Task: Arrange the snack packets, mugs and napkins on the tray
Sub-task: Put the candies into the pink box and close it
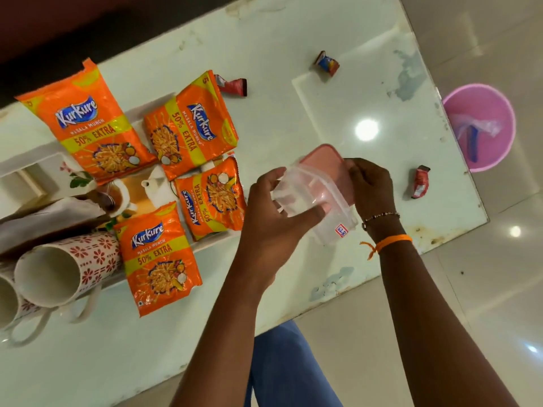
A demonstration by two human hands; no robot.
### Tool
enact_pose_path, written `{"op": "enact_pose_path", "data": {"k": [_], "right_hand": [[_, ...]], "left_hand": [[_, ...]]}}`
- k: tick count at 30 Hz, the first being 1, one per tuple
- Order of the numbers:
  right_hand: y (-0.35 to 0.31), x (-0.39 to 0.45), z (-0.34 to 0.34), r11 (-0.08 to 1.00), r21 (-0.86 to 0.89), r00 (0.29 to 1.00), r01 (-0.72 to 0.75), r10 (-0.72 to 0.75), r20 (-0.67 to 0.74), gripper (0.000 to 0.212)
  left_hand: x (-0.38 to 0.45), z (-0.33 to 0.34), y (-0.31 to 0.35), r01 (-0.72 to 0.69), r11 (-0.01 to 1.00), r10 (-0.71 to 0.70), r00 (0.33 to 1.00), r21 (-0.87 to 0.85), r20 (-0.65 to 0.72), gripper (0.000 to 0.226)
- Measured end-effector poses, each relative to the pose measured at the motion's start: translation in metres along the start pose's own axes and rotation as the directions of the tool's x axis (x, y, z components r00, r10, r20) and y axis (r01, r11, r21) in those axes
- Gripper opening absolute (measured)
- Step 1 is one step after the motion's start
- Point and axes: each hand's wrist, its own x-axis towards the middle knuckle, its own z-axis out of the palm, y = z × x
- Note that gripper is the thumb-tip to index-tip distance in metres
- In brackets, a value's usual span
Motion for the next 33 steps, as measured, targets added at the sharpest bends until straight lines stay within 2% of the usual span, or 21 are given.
{"op": "enact_pose_path", "data": {"k": [2, 5, 6, 8, 11, 12, 14, 16, 19, 22, 24, 25, 26, 28, 30, 32, 33], "right_hand": [[-0.01, 0.017, 0.002, 0.972, -0.224, 0.997, 0.073, -0.066, 0.041, 0.021], [-0.039, 0.048, 0.006, 0.935, -0.29, 0.974, 0.206, -0.224, -0.032, 0.023], [-0.05, 0.06, 0.009, 0.918, -0.313, 0.96, 0.245, -0.275, -0.055, 0.028], [-0.068, 0.083, 0.017, 0.878, -0.356, 0.939, 0.319, -0.345, -0.009, 0.045], [-0.082, 0.106, 0.032, 0.798, -0.458, 0.919, 0.392, -0.367, 0.146, 0.061], [-0.082, 0.109, 0.034, 0.777, -0.489, 0.917, 0.396, -0.361, 0.17, 0.061], [-0.081, 0.107, 0.035, 0.773, -0.507, 0.921, 0.381, -0.368, 0.131, 0.049], [-0.087, 0.095, 0.033, 0.83, -0.42, 0.925, 0.366, -0.372, 0.071, 0.034], [-0.112, 0.061, 0.028, 0.881, -0.1, 0.885, 0.462, -0.452, 0.113, 0.023], [-0.142, 0.02, 0.014, 0.825, 0.095, 0.763, 0.557, -0.554, 0.333, 0.023], [-0.154, 0.006, 0.007, 0.799, 0.104, 0.642, 0.593, -0.547, 0.537, 0.02], [-0.159, 0.006, 0.006, 0.792, 0.098, 0.604, 0.603, -0.533, 0.593, 0.018], [-0.162, 0.008, 0.007, 0.792, 0.105, 0.602, 0.601, -0.535, 0.592, 0.017], [-0.167, 0.023, 0.018, 0.812, 0.123, 0.695, 0.57, -0.556, 0.456, 0.018], [-0.164, 0.046, 0.04, 0.827, 0.026, 0.777, 0.562, -0.538, 0.327, 0.025], [-0.157, 0.066, 0.065, 0.827, -0.113, 0.8, 0.551, -0.485, 0.353, 0.032], [-0.151, 0.075, 0.076, 0.806, -0.169, 0.786, 0.567, -0.469, 0.403, 0.032]], "left_hand": [[0.0, -0.008, 0.005, -0.045, 0.998, 0.046, 0.999, 0.044, -0.025, 0.073], [0.003, -0.023, 0.017, -0.146, 0.981, 0.154, 0.987, 0.128, -0.052, 0.082], [0.004, -0.027, 0.021, -0.191, 0.971, 0.201, 0.978, 0.142, -0.059, 0.083], [0.006, -0.034, 0.031, -0.268, 0.953, 0.279, 0.958, 0.14, -0.07, 0.082], [0.008, -0.043, 0.04, -0.318, 0.934, 0.337, 0.936, 0.165, -0.103, 0.08], [0.009, -0.046, 0.041, -0.327, 0.925, 0.353, 0.928, 0.196, -0.12, 0.082], [0.01, -0.051, 0.042, -0.34, 0.902, 0.389, 0.907, 0.265, -0.161, 0.082], [0.012, -0.054, 0.042, -0.337, 0.884, 0.415, 0.885, 0.323, -0.213, 0.08], [0.014, -0.059, 0.044, -0.299, 0.881, 0.413, 0.865, 0.367, -0.287, 0.08], [0.016, -0.064, 0.047, -0.279, 0.877, 0.415, 0.85, 0.39, -0.325, 0.081], [0.017, -0.067, 0.049, -0.268, 0.879, 0.411, 0.846, 0.395, -0.34, 0.082], [0.017, -0.068, 0.05, -0.267, 0.88, 0.411, 0.842, 0.392, -0.349, 0.082], [0.017, -0.069, 0.05, -0.268, 0.881, 0.412, 0.839, 0.39, -0.355, 0.081], [0.015, -0.07, 0.049, -0.28, 0.879, 0.421, 0.835, 0.386, -0.355, 0.079], [0.013, -0.071, 0.047, -0.295, 0.876, 0.432, 0.832, 0.382, -0.349, 0.077], [0.01, -0.072, 0.043, -0.302, 0.873, 0.439, 0.828, 0.383, -0.349, 0.076], [0.009, -0.072, 0.041, -0.301, 0.873, 0.44, 0.827, 0.384, -0.351, 0.076]]}}
